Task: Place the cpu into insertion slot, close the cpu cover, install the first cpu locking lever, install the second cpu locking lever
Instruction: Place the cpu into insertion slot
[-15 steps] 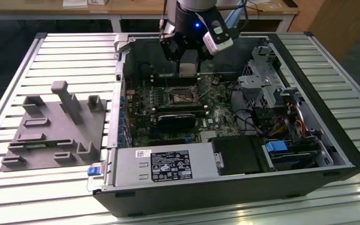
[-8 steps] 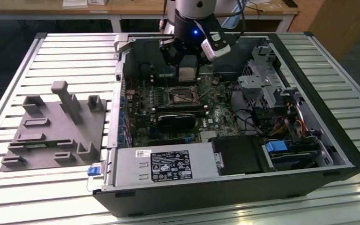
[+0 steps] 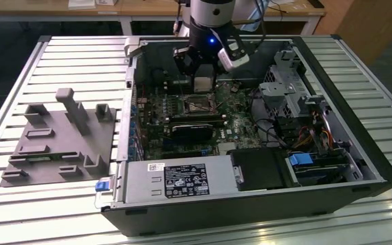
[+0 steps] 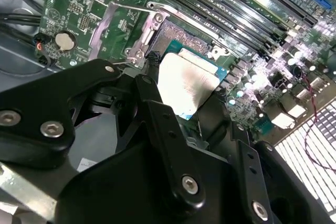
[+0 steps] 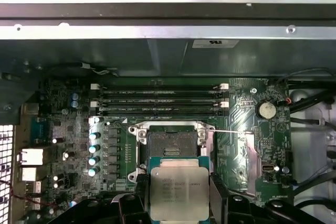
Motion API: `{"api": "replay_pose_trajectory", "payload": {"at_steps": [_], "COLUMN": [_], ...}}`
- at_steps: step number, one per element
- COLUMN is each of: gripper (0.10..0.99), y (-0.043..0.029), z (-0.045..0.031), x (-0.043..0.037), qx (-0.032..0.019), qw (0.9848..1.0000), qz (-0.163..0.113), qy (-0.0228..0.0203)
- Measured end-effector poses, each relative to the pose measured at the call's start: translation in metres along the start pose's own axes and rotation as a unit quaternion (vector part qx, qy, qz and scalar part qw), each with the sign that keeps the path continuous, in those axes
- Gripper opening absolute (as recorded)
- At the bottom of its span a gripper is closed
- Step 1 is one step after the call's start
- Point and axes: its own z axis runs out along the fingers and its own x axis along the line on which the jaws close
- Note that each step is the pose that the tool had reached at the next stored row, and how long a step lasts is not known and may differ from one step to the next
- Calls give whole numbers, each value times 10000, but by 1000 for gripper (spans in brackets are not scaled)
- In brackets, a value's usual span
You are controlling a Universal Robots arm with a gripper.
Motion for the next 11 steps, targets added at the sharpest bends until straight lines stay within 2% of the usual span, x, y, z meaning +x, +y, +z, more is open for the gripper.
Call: {"api": "replay_pose_trajectory", "payload": {"at_steps": [7, 11], "gripper": [537, 537], "y": [-10, -12], "z": [101, 116], "x": [6, 8], "qx": [3, 12], "qw": [10000, 9997], "qz": [4, 259], "qy": [-1, -25]}}
